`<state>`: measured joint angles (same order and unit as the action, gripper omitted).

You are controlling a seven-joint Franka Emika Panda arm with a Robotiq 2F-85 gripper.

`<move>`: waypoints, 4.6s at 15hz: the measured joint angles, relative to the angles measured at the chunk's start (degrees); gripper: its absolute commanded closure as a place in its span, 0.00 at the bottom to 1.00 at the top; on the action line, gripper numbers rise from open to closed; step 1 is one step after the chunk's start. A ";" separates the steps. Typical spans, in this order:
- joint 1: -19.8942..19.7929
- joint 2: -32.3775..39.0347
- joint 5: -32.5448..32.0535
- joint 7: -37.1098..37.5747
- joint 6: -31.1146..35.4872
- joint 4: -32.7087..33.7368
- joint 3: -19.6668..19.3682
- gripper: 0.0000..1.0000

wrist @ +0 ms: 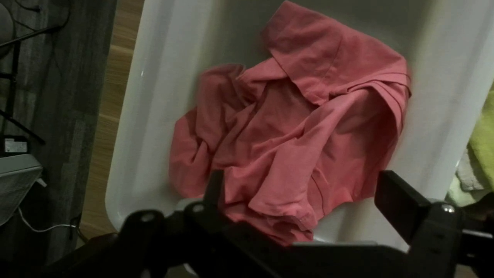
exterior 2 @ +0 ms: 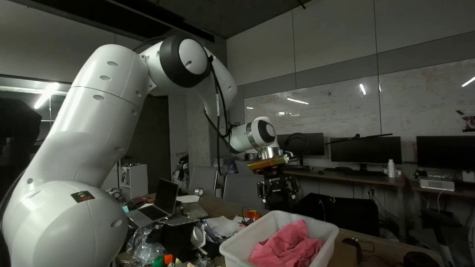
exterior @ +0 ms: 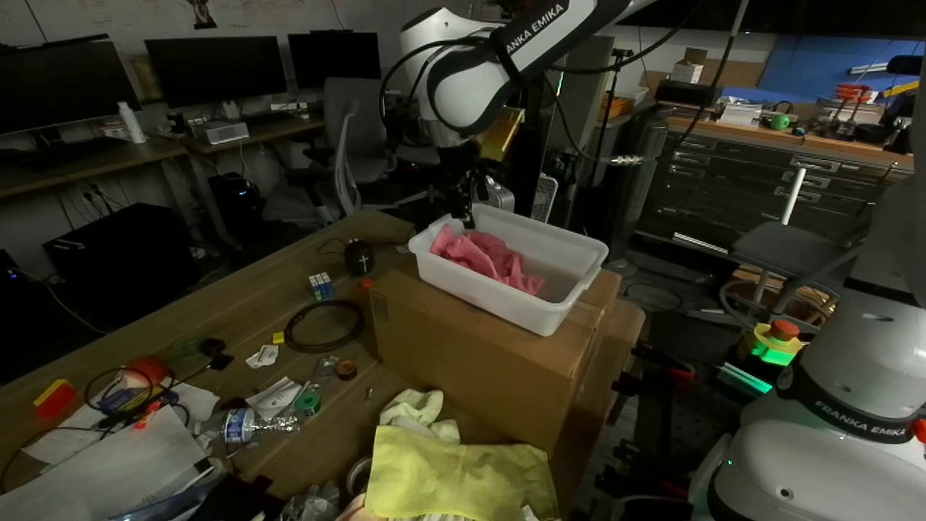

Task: Remove the contents from the storage box and put them on the table

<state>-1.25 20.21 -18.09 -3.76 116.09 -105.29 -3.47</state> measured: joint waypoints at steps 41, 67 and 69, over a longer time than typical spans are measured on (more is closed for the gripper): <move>-6.11 12.62 4.21 -19.20 24.00 -4.35 0.87 0.64; 3.04 -28.88 1.21 12.46 -11.46 -2.12 7.09 0.99; 5.46 -28.61 3.52 10.75 -18.89 0.74 9.67 0.99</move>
<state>4.21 -8.40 -14.58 6.99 97.20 -104.55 6.21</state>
